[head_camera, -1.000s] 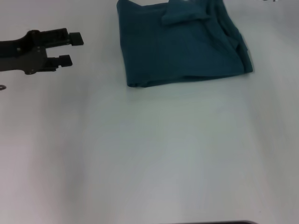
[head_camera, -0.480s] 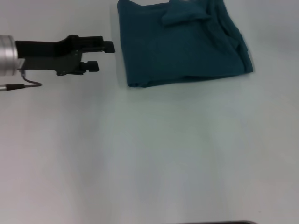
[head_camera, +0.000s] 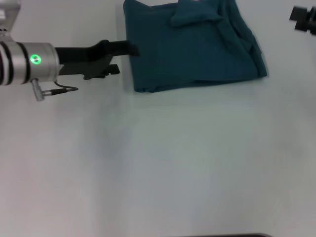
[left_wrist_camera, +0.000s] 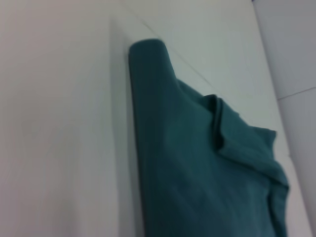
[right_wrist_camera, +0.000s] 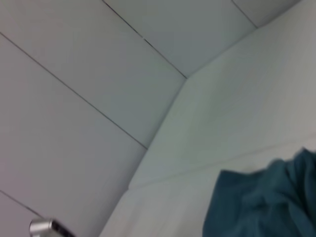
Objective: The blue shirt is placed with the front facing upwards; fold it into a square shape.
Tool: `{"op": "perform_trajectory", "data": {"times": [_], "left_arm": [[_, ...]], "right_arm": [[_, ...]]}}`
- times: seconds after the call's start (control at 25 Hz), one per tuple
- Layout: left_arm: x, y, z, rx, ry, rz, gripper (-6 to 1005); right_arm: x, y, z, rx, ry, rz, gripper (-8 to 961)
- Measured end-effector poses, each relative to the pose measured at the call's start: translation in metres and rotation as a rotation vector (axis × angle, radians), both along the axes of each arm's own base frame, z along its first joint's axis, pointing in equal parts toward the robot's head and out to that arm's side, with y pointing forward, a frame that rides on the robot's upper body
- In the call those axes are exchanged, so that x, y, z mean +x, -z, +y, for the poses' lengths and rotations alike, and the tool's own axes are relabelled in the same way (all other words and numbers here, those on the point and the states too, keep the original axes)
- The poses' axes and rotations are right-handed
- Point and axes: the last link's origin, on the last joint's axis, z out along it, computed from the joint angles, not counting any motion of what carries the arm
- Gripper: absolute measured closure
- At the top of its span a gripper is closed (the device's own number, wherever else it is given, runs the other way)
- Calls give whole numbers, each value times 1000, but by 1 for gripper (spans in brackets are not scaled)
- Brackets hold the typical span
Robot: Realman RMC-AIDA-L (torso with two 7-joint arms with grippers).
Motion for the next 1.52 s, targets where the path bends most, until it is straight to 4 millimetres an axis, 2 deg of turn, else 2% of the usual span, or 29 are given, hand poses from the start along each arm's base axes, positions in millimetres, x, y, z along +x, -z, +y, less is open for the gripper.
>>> {"op": "perform_trajectory", "data": {"times": [0.12,0.28,0.8,1.16,1.52], "left_arm": [[2,13,4,-6,-22,19,137],[8,26,10,-13,-35,59,137],[17,38,21,-13,-28,119,142],[44,51,21,-90,84,156,160],[45,51,20,-93,82,146,300]], "right_arm": [[6,9,-6,-17,2,-2,86],[5,15,-5,-36,-7,-14,85],[0,16,0,-29,-28,-18,85],[-1,16,2,-23,-31,-10,86],[0,18,0,-29,-24,2,86]]}}
